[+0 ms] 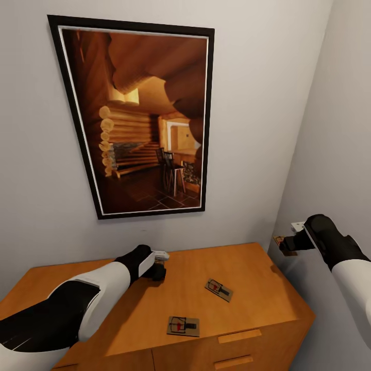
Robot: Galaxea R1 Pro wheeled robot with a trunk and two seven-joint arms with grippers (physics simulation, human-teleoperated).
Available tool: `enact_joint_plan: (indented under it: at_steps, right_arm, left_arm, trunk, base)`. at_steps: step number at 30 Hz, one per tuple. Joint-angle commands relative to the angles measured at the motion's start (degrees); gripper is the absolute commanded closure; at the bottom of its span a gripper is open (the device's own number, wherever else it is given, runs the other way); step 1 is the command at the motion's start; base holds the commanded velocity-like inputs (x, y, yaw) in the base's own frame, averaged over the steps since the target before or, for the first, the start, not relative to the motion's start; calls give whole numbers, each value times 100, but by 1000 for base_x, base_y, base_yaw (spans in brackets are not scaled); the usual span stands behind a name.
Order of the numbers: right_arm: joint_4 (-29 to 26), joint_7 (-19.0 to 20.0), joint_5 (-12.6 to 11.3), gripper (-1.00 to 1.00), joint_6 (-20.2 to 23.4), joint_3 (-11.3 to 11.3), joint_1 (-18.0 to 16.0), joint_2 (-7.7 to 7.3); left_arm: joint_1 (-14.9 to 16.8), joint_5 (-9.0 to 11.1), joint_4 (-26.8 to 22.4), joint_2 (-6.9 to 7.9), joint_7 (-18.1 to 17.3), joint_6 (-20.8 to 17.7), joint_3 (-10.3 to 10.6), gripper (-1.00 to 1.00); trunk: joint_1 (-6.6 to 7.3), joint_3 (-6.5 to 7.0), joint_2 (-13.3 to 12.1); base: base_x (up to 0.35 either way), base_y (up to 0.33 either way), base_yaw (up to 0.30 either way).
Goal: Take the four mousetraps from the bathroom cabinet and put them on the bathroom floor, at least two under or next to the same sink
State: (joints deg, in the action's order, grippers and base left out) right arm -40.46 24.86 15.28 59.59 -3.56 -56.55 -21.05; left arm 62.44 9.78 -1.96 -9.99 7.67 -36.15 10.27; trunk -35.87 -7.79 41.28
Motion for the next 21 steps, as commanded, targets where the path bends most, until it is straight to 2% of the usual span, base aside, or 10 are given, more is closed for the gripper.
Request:
enact_joint_plan:
  at_steps: [1, 3, 6, 7, 8, 11, 21]
  right_arm:
    - [-5, 45, 45, 100, 20, -22, -5, -5]
    - [-5, 45, 45, 100, 24, -22, -5, -5]
    - [-5, 45, 45, 100, 31, -23, -5, -4]
    - [-5, 48, 41, 100, 39, -20, -5, -4]
    - [-5, 51, 39, 100, 41, -17, -5, -4]
    - [-5, 53, 37, 100, 41, -20, -5, -4]
    - [-5, 53, 37, 100, 41, -15, -5, -4]
  left_arm:
    - [3, 48, -171, -1, 62, -61, 41, 100]
    - [2, 59, -772, -1, 150, -305, 43, 100]
    - [4, 68, -2022, -1, 232, -1372, 24, 100]
    - [4, 80, -2596, -1, 251, -1832, 13, 100]
    - [3, 94, -2975, -1, 260, -2057, 7, 100]
    - [1, 100, -3219, -1, 266, -2228, 1, 100]
    - [4, 104, -3202, -1, 269, -2281, 1, 100]
  trunk:
    - [-2, -10, 9]
    - [-2, -10, 9]
    - [-2, -10, 9]
    - [-2, -10, 9]
    - [-2, -10, 9]
    - [-2, -10, 9]
    - [-2, -10, 9]
  base:
    - [0, 0, 0]
    - [0, 0, 0]
    - [0, 0, 0]
    - [0, 0, 0]
    - [0, 0, 0]
    - [0, 0, 0]
    - [0, 0, 0]
